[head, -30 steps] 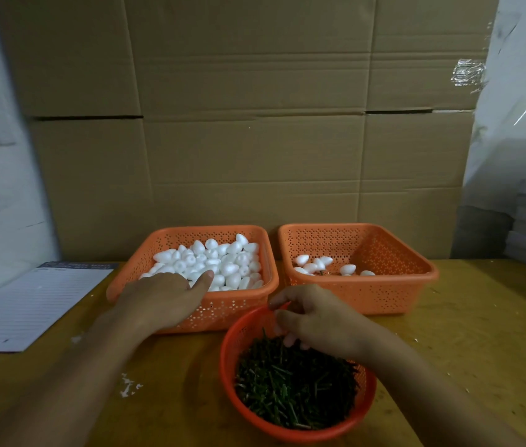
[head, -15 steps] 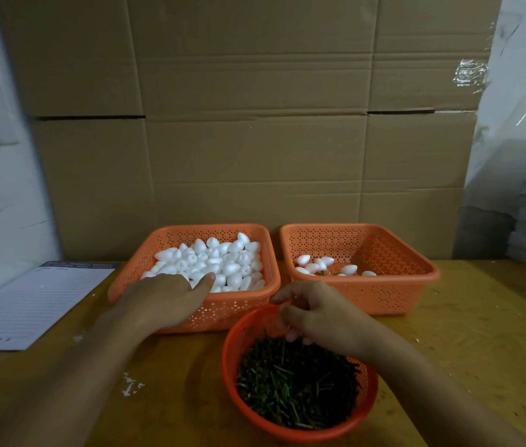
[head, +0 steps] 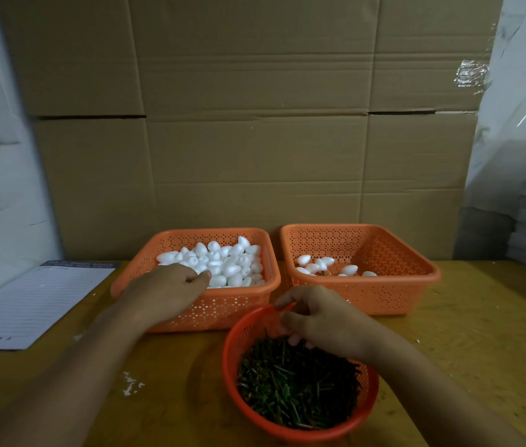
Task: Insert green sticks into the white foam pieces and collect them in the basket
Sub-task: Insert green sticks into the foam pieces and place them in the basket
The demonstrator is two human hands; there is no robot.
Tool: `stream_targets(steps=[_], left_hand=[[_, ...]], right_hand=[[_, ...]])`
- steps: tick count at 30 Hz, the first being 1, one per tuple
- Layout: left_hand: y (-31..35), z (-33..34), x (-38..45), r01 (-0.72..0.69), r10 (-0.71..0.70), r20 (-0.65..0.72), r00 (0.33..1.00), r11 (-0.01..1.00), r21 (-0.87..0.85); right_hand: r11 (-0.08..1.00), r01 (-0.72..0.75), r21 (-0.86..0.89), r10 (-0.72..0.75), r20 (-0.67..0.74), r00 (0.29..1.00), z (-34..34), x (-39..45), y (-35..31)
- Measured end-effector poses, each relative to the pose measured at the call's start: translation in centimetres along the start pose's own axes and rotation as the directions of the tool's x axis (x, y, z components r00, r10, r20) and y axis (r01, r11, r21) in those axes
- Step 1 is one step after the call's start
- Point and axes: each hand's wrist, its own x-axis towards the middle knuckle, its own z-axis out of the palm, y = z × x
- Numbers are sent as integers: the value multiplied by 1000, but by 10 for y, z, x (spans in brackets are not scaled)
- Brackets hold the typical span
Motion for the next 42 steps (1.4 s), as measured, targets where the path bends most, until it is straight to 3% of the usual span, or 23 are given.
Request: stream_targets(steps=[6,13,20,28,36,42], left_hand=[[4,-1,-1,-120,88,-157,984,972,-204],[16,-2,-3,-299,135,-391,910,868,-397],[25,-2,-5,-332,107,-382,918,733,-594],[39,4,-10,-309,178,-254,951,475,-824],[42,0,-16,-354,258,-262,930,430,-831],[50,-2,-22,-413,273,-315,909,483,-772]], right_hand=[[970,61,-236,-64,-6,998,-1,-1,0],[888,154,-434,-74,196,978,2,-5,-5],[886,142,-441,-73,171,983,1,-6,-3],[898,212,-385,-201,69,977,1,-3,-6],[897,210,-389,-178,116,977,1,-6,-9],[893,214,-396,-176,130,976,1,-7,-9]])
